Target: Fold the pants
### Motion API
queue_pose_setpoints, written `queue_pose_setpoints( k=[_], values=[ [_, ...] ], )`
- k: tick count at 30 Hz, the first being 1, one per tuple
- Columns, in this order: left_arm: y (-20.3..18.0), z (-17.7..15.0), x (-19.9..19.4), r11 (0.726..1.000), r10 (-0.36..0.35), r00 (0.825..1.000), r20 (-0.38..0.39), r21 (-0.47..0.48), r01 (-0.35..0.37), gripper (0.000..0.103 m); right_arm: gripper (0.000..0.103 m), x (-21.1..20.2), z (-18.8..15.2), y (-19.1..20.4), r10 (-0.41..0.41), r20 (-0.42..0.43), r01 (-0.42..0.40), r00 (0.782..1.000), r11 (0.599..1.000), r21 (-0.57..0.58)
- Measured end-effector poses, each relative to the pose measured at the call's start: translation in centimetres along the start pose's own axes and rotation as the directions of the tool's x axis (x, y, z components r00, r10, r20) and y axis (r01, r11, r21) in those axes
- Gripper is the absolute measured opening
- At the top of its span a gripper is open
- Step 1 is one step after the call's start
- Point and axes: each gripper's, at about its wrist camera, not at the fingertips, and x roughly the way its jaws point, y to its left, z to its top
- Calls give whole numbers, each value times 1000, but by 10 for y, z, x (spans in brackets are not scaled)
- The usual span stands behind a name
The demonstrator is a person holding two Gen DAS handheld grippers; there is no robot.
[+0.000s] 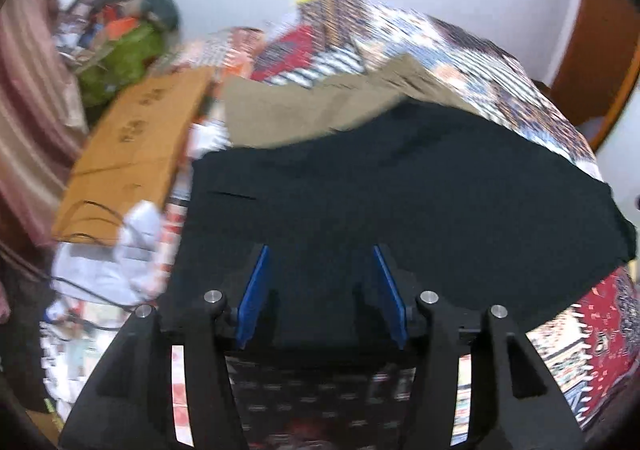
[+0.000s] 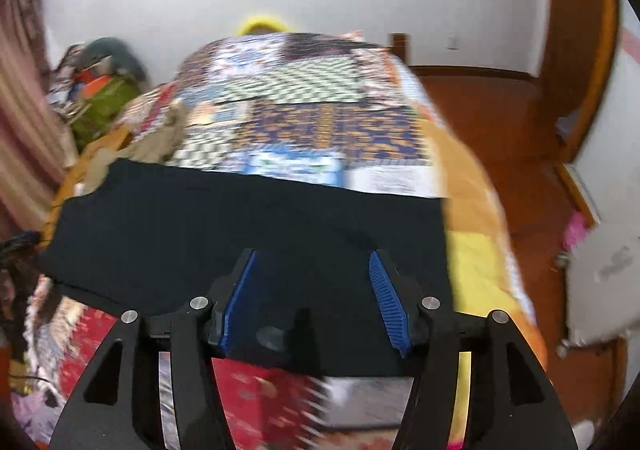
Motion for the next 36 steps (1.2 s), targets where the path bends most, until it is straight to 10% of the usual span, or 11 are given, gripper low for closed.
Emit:
queue_pose_setpoints(
  k=[8, 19, 29, 36],
  values=[
    [-42, -32, 20, 998, 22, 999, -35, 65, -20, 53, 53, 56, -28, 62, 105, -164, -127, 981, 984, -129],
    [-41, -35, 9, 999, 27, 997, -69, 46, -24, 54, 55, 52, -36, 54, 150, -173, -162, 974, 985, -57],
    [-89, 12, -37, 990, -36, 996, 86, 141, 24, 59, 59, 3, -31, 13, 36, -51, -35, 998, 999, 20],
    [-143, 36, -52, 968, -123, 981, 153, 236, 84, 85, 68, -43, -47, -29, -71, 3, 70, 998, 991, 111]
  ],
)
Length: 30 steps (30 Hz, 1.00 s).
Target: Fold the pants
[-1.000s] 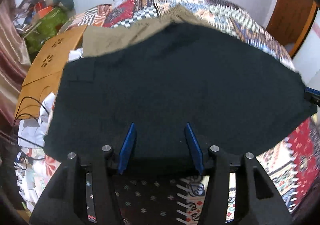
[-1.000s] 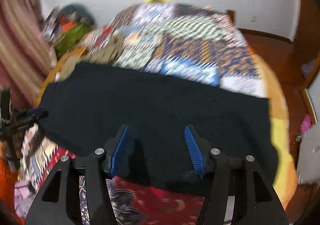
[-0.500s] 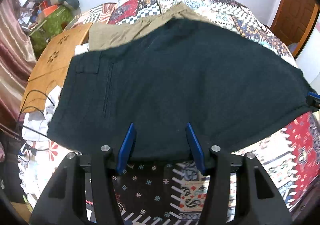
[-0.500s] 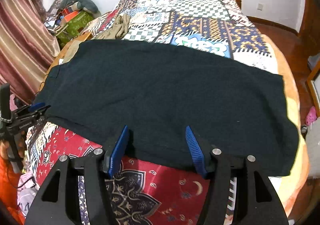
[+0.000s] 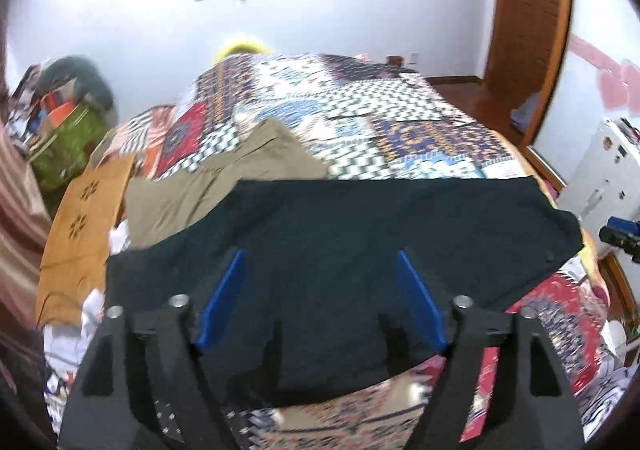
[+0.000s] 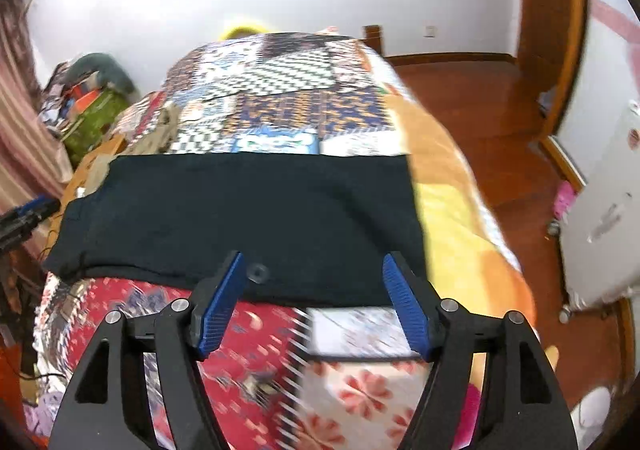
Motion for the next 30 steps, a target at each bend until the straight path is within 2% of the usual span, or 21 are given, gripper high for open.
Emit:
queue_pose_setpoints(
  k=[4, 6, 10, 13, 21, 28, 30],
  values=[
    [-31, 9, 15, 998, -43, 999, -15, 50, 44, 90, 68, -8, -16, -18, -89, 16, 88, 996, 995, 39],
    [-46, 10, 25, 996, -56, 998, -39, 72, 58, 90, 68, -7, -24, -28, -101, 7, 101, 995, 992, 72],
    [-70, 9, 46, 991, -79, 992, -97, 100, 89, 90, 68, 9, -36, -43, -50, -41, 56, 998, 985, 162],
    [-84, 5, 61, 988, -85, 987, -135, 118, 101, 90, 68, 23, -40, -49, 24, -66, -10, 998, 978, 208],
    [-101, -6, 90, 984, -75, 973, -217, 141, 107, 90, 68, 55, -40, -58, 185, -85, -152, 979, 941, 302],
    [-105, -6, 105, 984, -91, 966, -242, 130, 125, 90, 68, 65, -37, -67, 232, -48, -199, 971, 908, 369],
    [-104, -5, 108, 984, -100, 964, -248, 117, 133, 90, 63, 64, -37, -73, 236, -22, -210, 971, 898, 387]
  ],
)
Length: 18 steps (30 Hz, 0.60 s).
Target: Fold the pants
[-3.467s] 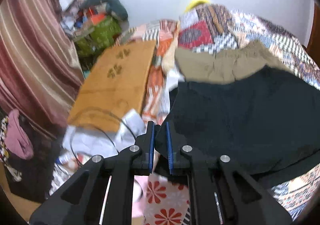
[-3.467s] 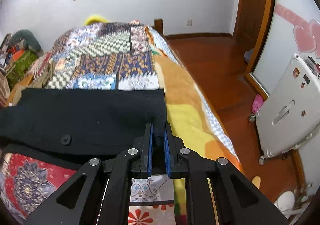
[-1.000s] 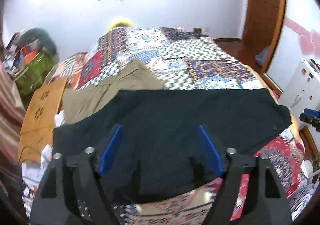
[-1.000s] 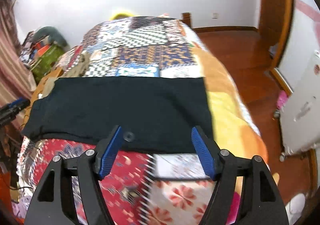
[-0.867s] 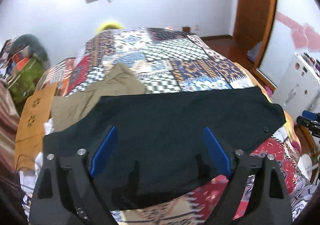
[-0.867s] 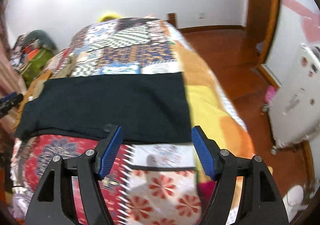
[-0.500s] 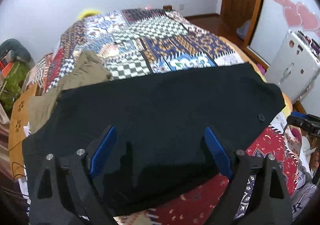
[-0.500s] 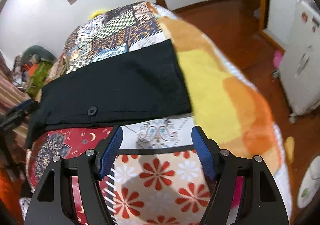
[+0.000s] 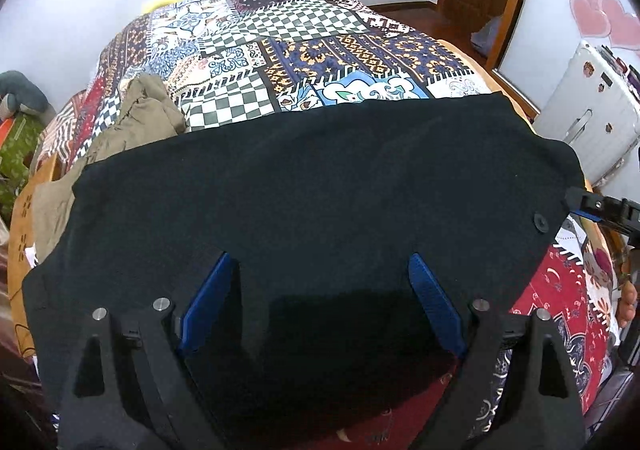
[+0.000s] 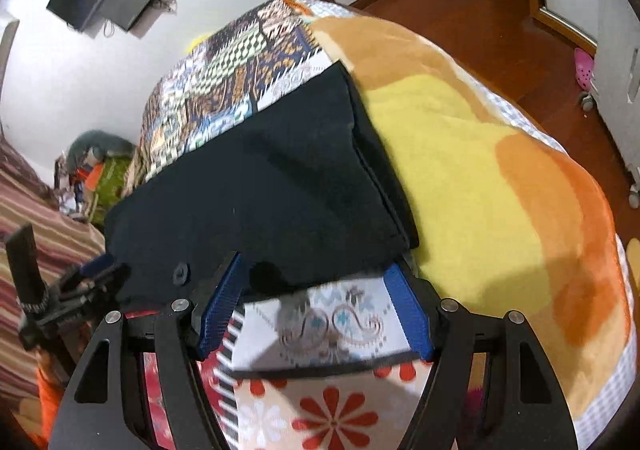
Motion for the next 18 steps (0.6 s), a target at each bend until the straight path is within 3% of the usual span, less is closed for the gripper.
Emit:
queue_pose_setpoints(
  k=[2, 4, 10, 13, 18],
  values=[
    [2, 0, 1, 1000, -10, 1000, -3, -11, 10, 90, 55, 1, 3, -3, 4, 19, -4, 1000, 1000, 18],
    [3, 0, 2, 1000, -20, 1000, -5, -20, 19, 90, 40, -1, 5, -7, 11, 38, -12, 999, 999, 33],
    [5, -1, 4, 999, -28, 1000, -7, -30, 28, 90, 19, -1, 12, -9, 22, 86, -25, 996, 999, 33],
    [5, -1, 3, 999, -25, 1000, -3, -28, 25, 90, 11, -6, 14, 0, 17, 118, -16, 993, 1000, -10],
    [6, -1, -2, 999, -13, 1000, 14, -33, 14, 90, 9, -15, 24, 10, 29, 156, -23, 987, 999, -39]
  ],
)
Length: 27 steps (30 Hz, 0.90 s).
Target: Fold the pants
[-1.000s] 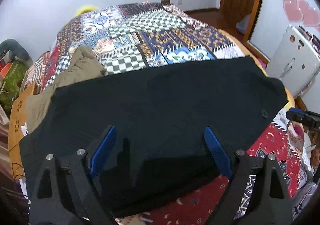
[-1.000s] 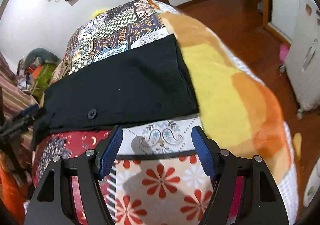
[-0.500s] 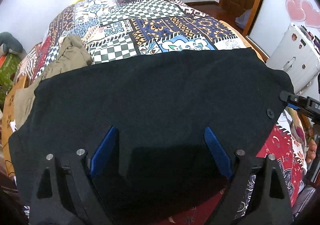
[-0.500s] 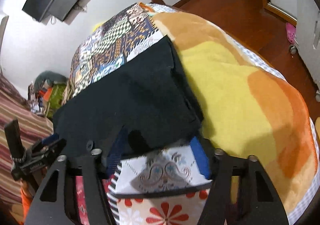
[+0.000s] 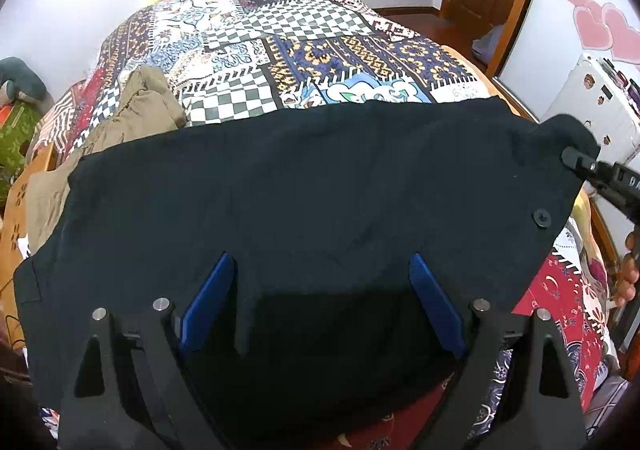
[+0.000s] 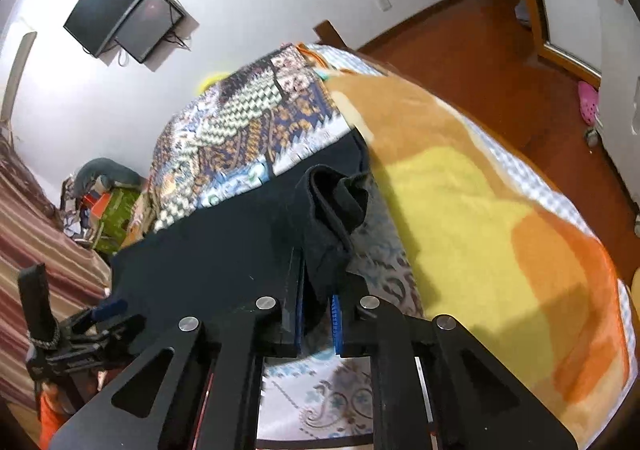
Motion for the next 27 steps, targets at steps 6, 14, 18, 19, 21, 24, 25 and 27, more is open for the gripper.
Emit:
queue_pose_setpoints(
  k=[6, 14, 18, 19, 21, 24, 25, 27],
  values=[
    [15, -1, -21, 999, 14, 998, 59, -35, -12, 90, 8, -10, 20, 25, 29, 51, -26, 998, 998, -52],
    [69, -13, -60, 987, 51, 988, 148, -159, -27, 90, 8, -13, 44, 80, 108, 102, -93, 989, 985, -142],
    [103, -30, -78, 974, 84, 979, 184, -225, -42, 90, 8, -9, 50, 111, 148, 107, -125, 983, 973, -193],
    [109, -33, -81, 971, 93, 977, 190, -236, -46, 90, 8, -7, 52, 122, 161, 105, -136, 981, 968, -211],
    [124, -45, -89, 962, 114, 973, 202, -268, -57, 90, 8, -5, 54, 140, 174, 102, -145, 979, 958, -249],
    [149, -63, -99, 945, 146, 967, 211, -320, -73, 90, 8, 1, 54, 169, 199, 86, -164, 976, 938, -305],
    [156, -69, -102, 938, 156, 965, 212, -338, -78, 90, 8, 6, 53, 184, 210, 73, -175, 975, 927, -332],
    [173, -84, -107, 921, 181, 961, 211, -378, -90, 90, 8, 12, 49, 206, 229, 52, -194, 972, 908, -372]
  ],
)
